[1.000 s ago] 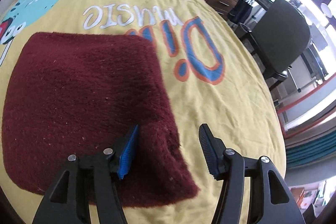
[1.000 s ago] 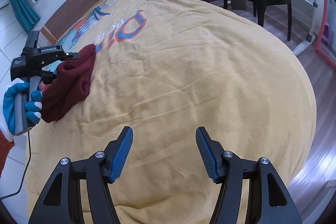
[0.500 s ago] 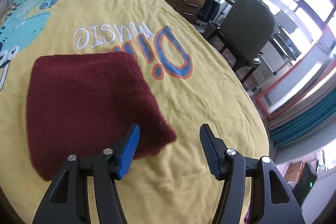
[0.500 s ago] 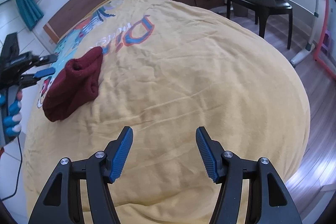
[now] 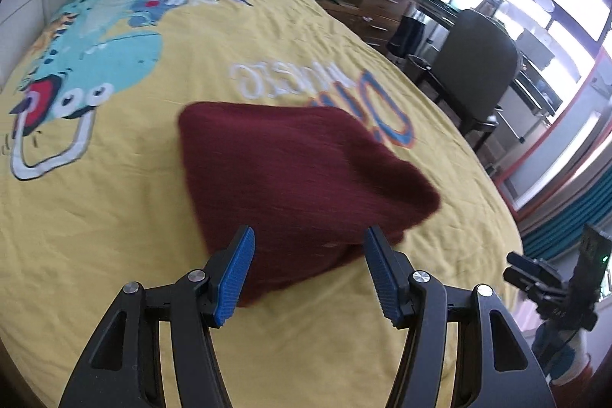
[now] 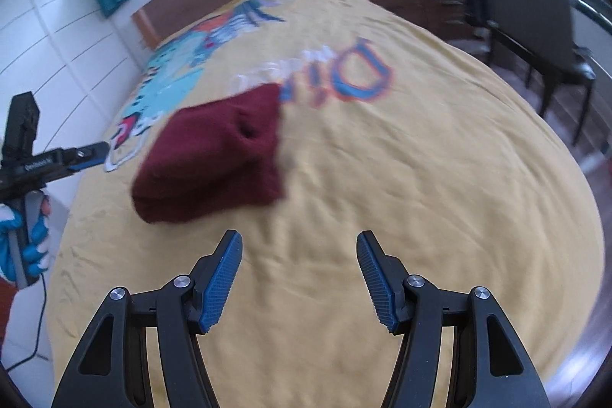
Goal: Fold small clothes
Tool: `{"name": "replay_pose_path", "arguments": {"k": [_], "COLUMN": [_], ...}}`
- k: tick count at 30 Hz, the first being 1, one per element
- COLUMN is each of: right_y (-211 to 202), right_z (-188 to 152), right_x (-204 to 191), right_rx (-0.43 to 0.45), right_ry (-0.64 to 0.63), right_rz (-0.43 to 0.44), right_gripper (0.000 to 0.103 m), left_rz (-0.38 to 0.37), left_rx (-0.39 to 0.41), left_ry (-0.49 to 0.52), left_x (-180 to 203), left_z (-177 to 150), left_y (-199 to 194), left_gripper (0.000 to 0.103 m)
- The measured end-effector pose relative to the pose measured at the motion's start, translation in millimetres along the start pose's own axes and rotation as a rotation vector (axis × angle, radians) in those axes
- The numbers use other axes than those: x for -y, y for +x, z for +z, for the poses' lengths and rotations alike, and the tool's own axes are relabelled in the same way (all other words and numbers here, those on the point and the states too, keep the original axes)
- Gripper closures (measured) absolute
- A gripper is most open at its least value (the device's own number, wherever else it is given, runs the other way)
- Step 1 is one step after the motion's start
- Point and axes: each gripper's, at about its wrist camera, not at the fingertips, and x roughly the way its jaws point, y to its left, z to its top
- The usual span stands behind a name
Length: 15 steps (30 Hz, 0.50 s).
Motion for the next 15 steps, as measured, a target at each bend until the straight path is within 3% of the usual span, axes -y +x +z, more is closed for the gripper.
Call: {"name": "replay_pose_path", "arguments": {"k": [8,15], "right_y": [63,127], "right_z": [64,90], "right_x": [-74,-74], "right_rx": [0.006,-0.019], "right_ry": [-0.128,-0.137], "right_rz": [0.128,0.146], "right_gripper": [0.039,0.039], "left_rz": [0.032,0.030], "left_rx": [-0.007,-0.027], "left_ry": [0.030,0.084], "left_x": [-25,-30], "left_z": [6,11], "left_y": [21,65], "left_gripper": [0.049,0.049]}}
